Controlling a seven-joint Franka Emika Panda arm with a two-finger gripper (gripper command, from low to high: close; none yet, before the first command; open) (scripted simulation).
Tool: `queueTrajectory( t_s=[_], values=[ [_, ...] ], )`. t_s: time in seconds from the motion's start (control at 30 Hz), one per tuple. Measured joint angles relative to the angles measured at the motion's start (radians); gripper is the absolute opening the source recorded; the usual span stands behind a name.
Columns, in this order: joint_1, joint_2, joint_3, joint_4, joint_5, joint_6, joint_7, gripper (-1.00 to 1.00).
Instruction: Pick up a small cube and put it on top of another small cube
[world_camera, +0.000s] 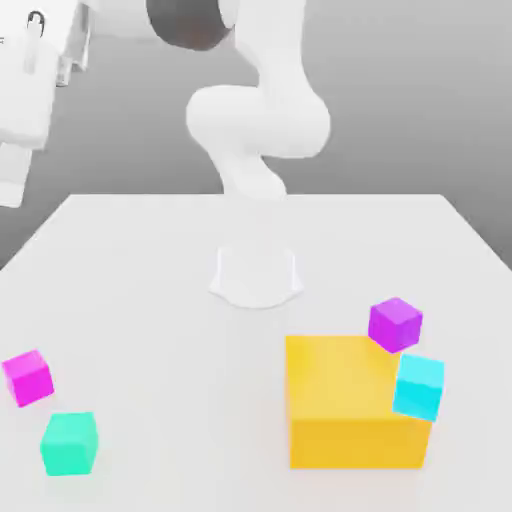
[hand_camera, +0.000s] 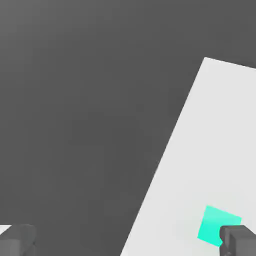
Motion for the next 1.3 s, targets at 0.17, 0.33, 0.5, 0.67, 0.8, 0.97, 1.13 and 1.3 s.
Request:
queueTrajectory(
  t_s=[0.17,0.33,0.5,0.67,0.8,0.97,1.13,1.3],
  values=[
    [-0.085,0.131,-0.033,-0.037,-0.007,0.061,0.216,0.00],
    [-0.175,0.262,-0.079,-0.075,0.015,0.124,0.410,0.00],
    [-0.225,0.392,-0.116,-0.112,0.087,0.185,0.568,0.00],
    [-0.260,0.557,-0.100,-0.101,0.162,0.304,0.583,0.00],
    [-0.273,0.623,-0.084,-0.089,0.176,0.357,0.573,-1.00],
    [-0.274,0.627,-0.083,-0.088,0.177,0.362,0.573,-1.00],
    [-0.254,0.470,-0.113,-0.118,0.132,0.235,0.607,-1.00],
    [-0.122,0.352,0.000,-0.109,0.126,0.126,0.682,-1.00]
  ],
)
